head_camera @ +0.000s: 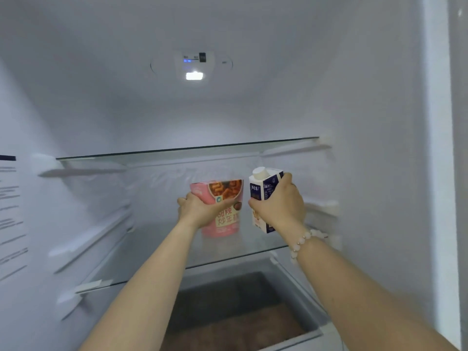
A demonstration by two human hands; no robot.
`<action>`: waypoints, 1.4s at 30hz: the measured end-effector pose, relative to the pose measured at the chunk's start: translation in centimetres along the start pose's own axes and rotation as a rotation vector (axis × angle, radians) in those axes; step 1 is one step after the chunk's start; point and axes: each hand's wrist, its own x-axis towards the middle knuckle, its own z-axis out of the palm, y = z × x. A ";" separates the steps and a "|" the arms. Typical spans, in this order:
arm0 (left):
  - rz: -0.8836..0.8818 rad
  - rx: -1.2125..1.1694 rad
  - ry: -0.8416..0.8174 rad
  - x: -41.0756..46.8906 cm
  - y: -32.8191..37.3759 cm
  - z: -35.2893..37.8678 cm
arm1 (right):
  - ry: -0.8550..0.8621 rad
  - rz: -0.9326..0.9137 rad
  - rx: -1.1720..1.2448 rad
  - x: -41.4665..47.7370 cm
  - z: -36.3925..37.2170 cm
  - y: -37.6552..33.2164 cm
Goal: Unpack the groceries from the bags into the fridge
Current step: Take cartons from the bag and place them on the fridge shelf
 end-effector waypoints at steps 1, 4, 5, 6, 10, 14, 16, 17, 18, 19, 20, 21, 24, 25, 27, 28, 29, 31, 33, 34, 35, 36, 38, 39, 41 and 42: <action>0.018 0.045 -0.023 0.4 0.2 0.0 | 0.001 0.008 0.007 -0.1 0.3 0.2; 0.071 0.102 -0.074 1.6 0.9 -0.1 | 0.018 0.052 0.058 -0.3 0.7 0.5; 0.090 0.110 -0.075 2.1 1.0 -0.1 | 0.030 0.058 0.075 -0.3 0.8 0.7; 0.099 0.112 -0.074 2.4 1.1 0.1 | 0.042 0.055 0.085 -0.2 0.9 0.8; 0.084 0.077 -0.070 3.1 1.1 1.8 | 0.081 0.025 0.052 0.1 1.1 1.4; 0.059 0.056 -0.108 3.5 1.9 2.7 | 0.117 0.016 0.014 0.0 1.2 1.8; 0.014 0.012 -0.159 3.7 2.3 2.8 | 0.111 0.010 0.014 -0.1 1.4 1.9; -0.009 -0.017 -0.189 3.7 2.4 2.8 | 0.102 0.007 0.022 -0.3 1.5 1.9; -0.022 -0.034 -0.225 3.6 2.4 2.8 | 0.094 0.013 0.039 -0.4 1.5 2.0; -0.031 -0.025 -0.263 3.6 2.4 2.8 | 0.094 0.025 0.058 -0.7 1.4 2.1; -0.029 0.002 -0.284 3.6 2.4 2.7 | 0.112 0.034 0.064 -1.0 1.3 2.1; -0.020 0.031 -0.280 3.7 2.4 2.7 | 0.166 0.026 0.057 -1.5 1.2 2.1; 0.012 0.041 -0.239 4.4 2.3 2.8 | 0.455 -0.129 0.023 -3.3 1.6 2.3; 0.025 0.051 -0.234 4.6 2.2 3.0 | 0.523 -0.184 0.015 -3.9 1.9 2.3; 0.055 0.084 -0.221 4.9 2.1 3.6 | 0.562 -0.227 -0.010 -4.5 2.2 2.5; 0.068 0.102 -0.207 5.1 2.1 4.0 | 0.555 -0.219 -0.004 -4.3 2.2 2.7; 0.076 0.117 -0.189 5.2 2.2 4.4 | 0.545 -0.197 0.022 -4.0 2.1 3.0; 0.101 0.131 -0.159 5.4 2.5 5.1 | 0.542 -0.152 0.078 -3.1 1.6 3.6; 0.161 0.195 -0.124 5.6 3.2 5.6 | 0.540 -0.129 0.095 -2.4 1.2 3.8; 0.203 0.247 -0.103 5.7 3.5 5.9 | 0.530 -0.126 0.097 -2.2 1.2 3.7; 0.246 0.291 -0.086 5.7 3.8 6.3 | 0.520 -0.122 0.097 -2.2 1.2 3.7; 0.282 0.326 -0.074 5.7 4.0 6.6 | 0.508 -0.117 0.096 -2.3 1.3 3.7; 0.333 0.343 -0.059 5.6 4.2 7.6 | 0.468 -0.116 0.090 -2.4 1.5 3.8; 0.340 0.321 -0.057 5.6 4.4 8.1 | 0.445 -0.124 0.084 -2.5 1.4 3.9; 0.334 0.278 -0.068 6.0 5.0 8.9 | 0.386 -0.123 0.086 -2.5 1.1 4.1; 0.320 0.253 -0.078 6.2 5.4 9.2 | 0.352 -0.121 0.092 -2.5 0.9 4.2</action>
